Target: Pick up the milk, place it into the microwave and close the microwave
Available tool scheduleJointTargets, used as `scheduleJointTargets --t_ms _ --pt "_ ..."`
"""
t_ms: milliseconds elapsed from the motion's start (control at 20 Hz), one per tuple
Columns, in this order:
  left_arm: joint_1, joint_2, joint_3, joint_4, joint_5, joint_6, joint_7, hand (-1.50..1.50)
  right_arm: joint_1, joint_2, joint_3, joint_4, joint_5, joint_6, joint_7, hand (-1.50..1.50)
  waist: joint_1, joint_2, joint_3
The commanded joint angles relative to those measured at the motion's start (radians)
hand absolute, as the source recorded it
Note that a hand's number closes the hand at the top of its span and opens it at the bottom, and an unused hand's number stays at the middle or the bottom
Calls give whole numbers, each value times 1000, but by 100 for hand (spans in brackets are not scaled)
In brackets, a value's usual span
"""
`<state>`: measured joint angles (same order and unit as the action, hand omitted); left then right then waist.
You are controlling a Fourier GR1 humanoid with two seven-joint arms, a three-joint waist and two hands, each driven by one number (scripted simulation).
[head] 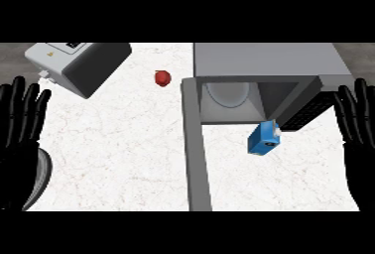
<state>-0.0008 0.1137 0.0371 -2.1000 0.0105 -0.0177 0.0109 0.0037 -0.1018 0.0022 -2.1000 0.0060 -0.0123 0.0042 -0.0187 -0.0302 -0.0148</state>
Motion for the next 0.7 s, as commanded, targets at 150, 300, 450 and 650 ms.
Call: scheduleJointTargets --t_ms 150,300,450,650 --pt "-82 -16 20 85 14 8 -27 -150 -136 26 68 24 17 6 34 -150 19 31 15" --pt "-8 -43 51 48 78 36 86 -150 -165 28 148 16 15 35 144 -150 29 29 14" --pt "-52 18 136 42 150 8 132 -150 -189 62 170 62 40 15 146 -150 23 30 15" --pt "83 37 196 -14 256 -75 108 -150 -123 38 174 -78 37 28 256 -150 21 28 15"
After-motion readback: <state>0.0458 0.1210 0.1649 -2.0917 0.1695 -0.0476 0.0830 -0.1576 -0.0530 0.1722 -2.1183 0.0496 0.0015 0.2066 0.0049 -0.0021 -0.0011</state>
